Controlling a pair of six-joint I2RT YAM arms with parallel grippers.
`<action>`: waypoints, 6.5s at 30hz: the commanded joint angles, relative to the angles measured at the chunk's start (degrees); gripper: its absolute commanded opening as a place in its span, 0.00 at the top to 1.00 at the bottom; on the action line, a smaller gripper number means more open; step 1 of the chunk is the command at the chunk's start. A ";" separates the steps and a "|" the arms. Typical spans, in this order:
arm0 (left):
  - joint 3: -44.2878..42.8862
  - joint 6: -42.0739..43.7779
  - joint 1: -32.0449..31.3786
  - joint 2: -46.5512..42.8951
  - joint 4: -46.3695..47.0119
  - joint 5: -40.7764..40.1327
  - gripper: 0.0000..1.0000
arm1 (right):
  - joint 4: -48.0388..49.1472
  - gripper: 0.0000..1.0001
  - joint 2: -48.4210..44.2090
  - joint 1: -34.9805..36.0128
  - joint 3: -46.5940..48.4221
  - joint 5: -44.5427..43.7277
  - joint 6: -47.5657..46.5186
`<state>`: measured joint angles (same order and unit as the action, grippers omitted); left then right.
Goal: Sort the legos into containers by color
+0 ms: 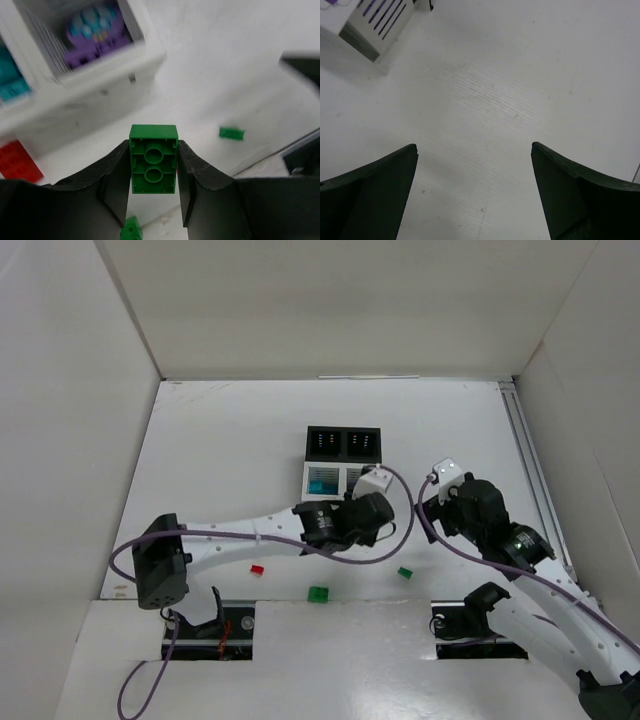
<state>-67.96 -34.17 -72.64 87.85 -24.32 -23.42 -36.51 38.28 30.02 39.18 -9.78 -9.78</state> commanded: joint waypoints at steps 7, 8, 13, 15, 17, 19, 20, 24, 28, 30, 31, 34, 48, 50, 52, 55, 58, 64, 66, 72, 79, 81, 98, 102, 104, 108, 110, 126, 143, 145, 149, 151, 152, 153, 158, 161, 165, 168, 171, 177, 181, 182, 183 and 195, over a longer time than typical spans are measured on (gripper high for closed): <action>-16.66 14.83 22.09 3.44 8.05 6.00 0.82 | 2.14 0.00 -1.80 -0.31 -5.33 1.17 8.63; -18.24 16.84 23.93 4.86 8.84 6.71 0.80 | 2.15 0.00 -2.50 -0.31 -5.34 1.17 8.64; -29.82 21.52 25.27 13.91 7.27 7.60 0.80 | 2.15 0.00 -5.59 -0.31 -7.36 1.07 8.64; -32.57 22.40 25.80 17.69 4.99 7.60 0.80 | 2.67 0.00 -6.11 -0.31 -8.76 2.74 8.64; -35.12 22.40 25.80 19.71 3.75 7.07 0.80 | 2.67 0.00 -6.11 -0.31 -10.26 3.89 9.17; -35.13 22.40 25.80 21.04 3.75 7.07 0.80 | 4.16 0.00 -6.11 -0.31 -11.92 5.82 9.87; -35.13 22.92 26.32 21.83 4.27 6.29 0.80 | 5.04 0.00 -6.11 -0.31 -12.54 6.87 10.48; -35.13 21.87 26.85 23.24 2.88 5.75 0.79 | 7.60 0.00 -6.11 -0.31 -13.78 11.18 11.01; -34.60 21.87 26.85 23.24 2.87 7.94 0.48 | 7.60 0.00 -6.11 -0.31 -13.78 11.97 10.23; -34.08 21.87 26.85 22.62 2.87 7.95 0.40 | 8.21 0.00 -4.90 -0.31 -14.30 13.46 9.52; -33.55 21.87 26.85 22.10 2.87 8.47 0.40 | 8.21 0.00 -4.88 -0.31 -14.31 14.17 9.52; -31.98 21.34 26.85 20.08 2.87 9.96 0.23 | 9.26 0.00 -2.87 1.43 -15.62 15.58 9.52; -9.69 15.55 22.55 -1.35 6.39 9.54 0.01 | 8.03 0.28 2.41 13.75 -19.93 13.13 21.38; -4.66 10.91 21.49 -7.24 6.39 8.04 0.01 | 8.56 0.34 3.28 14.36 -20.45 12.33 21.91; 2.61 7.73 20.87 -11.28 5.86 8.04 0.01 | 9.35 0.39 4.87 14.36 -20.46 11.80 22.44; 10.80 2.46 20.35 -19.28 5.34 9.61 0.01 | 11.72 0.44 7.59 14.89 -20.46 11.80 22.44; 15.57 -1.06 19.82 -26.49 3.23 9.62 0.01 | 12.61 0.62 10.48 15.50 -20.46 11.28 22.44; 21.56 -7.57 19.82 -34.85 -0.65 9.09 0.01 | 11.65 0.82 11.90 17.26 -17.30 10.23 21.38; 23.13 -8.18 19.82 -36.08 -0.65 10.32 0.01 | 10.85 0.85 11.38 17.26 -16.59 9.61 21.38; 25.51 -8.81 19.82 -36.09 0.41 13.14 0.01 | 9.01 0.87 8.74 17.26 -8.18 8.82 14.11; 27.45 -9.33 19.82 -34.94 2.07 15.95 0.01 | 15.14 0.83 17.49 17.26 10.26 1.26 2.34; 27.45 -9.33 19.82 -34.94 2.08 15.95 0.01 | 17.95 0.83 21.29 15.87 14.24 1.26 -0.49; 33.86 -13.37 19.20 -32.13 4.28 22.28 0.02 | 20.16 0.53 54.52 6.89 41.33 6.53 -9.55; 34.57 -13.38 16.66 -30.73 6.56 23.68 0.05 | 20.16 0.32 53.31 6.37 40.71 6.01 -9.55; 35.09 -13.38 14.64 -28.97 7.08 24.21 0.06 | 19.64 0.18 51.65 6.37 39.32 6.00 -9.55; 34.48 -14.42 9.02 -25.11 7.09 23.60 0.09 | 20.16 0.11 46.98 5.84 35.28 6.00 -9.03; 33.78 -15.22 5.25 -22.56 7.09 23.60 0.12 | 20.69 0.10 44.96 5.23 31.69 6.61 -8.42; 26.39 -21.98 -2.94 -7.79 -4.23 17.36 0.47 | 18.76 0.06 27.03 1.18 14.00 5.13 -5.34; 4.27 -22.17 -5.67 -7.08 -18.48 -3.25 0.62 | 12.61 0.01 13.50 -3.82 4.78 -5.68 0.90; -0.22 -19.89 -4.28 -7.08 -19.19 -7.06 0.60 | 12.61 0.01 9.29 -6.45 0.84 -5.69 2.13; -9.10 -9.36 0.82 -6.56 -15.51 -12.53 0.57 | 10.85 0.01 2.79 -9.19 -2.61 -4.37 2.13; -12.27 -0.08 4.33 -5.33 -8.67 -10.25 0.57 | 9.80 0.01 1.19 -9.98 -2.62 -4.37 2.13; -13.15 2.68 8.44 -4.63 -6.21 -8.94 0.56 | 8.58 0.01 0.14 -9.98 -2.62 -4.37 2.13; -15.25 4.97 10.74 -3.84 -3.83 -7.01 0.56 | 8.56 0.01 0.13 -9.98 -2.62 -4.37 2.13; -24.22 11.67 19.46 6.26 2.34 1.44 0.56 | 7.16 0.01 0.21 -10.51 -2.01 -6.12 1.08; -31.86 13.26 21.13 12.66 -2.03 2.15 0.57 | 6.37 0.01 2.58 -10.51 -1.39 -6.13 1.08; -32.41 14.49 21.14 14.19 -2.32 5.04 0.57 | 7.24 0.01 3.20 -10.51 -1.39 -0.28 -2.77; -28.46 15.01 21.14 10.25 0.31 5.67 0.56 | 11.19 0.01 3.72 -10.51 -3.58 16.29 -9.55; -24.87 15.01 21.14 6.56 2.34 6.27 0.46 | 15.67 0.01 4.78 -9.99 -7.09 26.28 -10.52; -18.63 16.16 19.30 2.15 3.57 10.94 0.30 | 9.72 0.01 2.16 -4.88 -6.67 15.44 -4.75; -9.75 18.61 11.05 -2.42 5.24 11.99 0.13 | 1.45 0.01 -0.92 -6.03 -3.85 -0.74 2.74; -7.73 18.62 9.03 -4.08 6.29 11.99 0.11 | 1.44 0.01 -0.93 -6.90 -3.24 -3.20 3.53; -5.80 18.62 5.44 -4.62 6.91 11.99 0.08 | 0.83 0.01 -1.63 -8.12 -3.23 -3.75 4.24; 15.07 29.59 1.01 -2.88 27.30 28.33 0.01 | 0.83 0.01 2.76 -14.02 2.13 0.72 1.96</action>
<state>-50.83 -10.04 -71.72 84.01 -7.31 -0.23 -35.86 40.66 16.27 38.26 -10.44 -6.68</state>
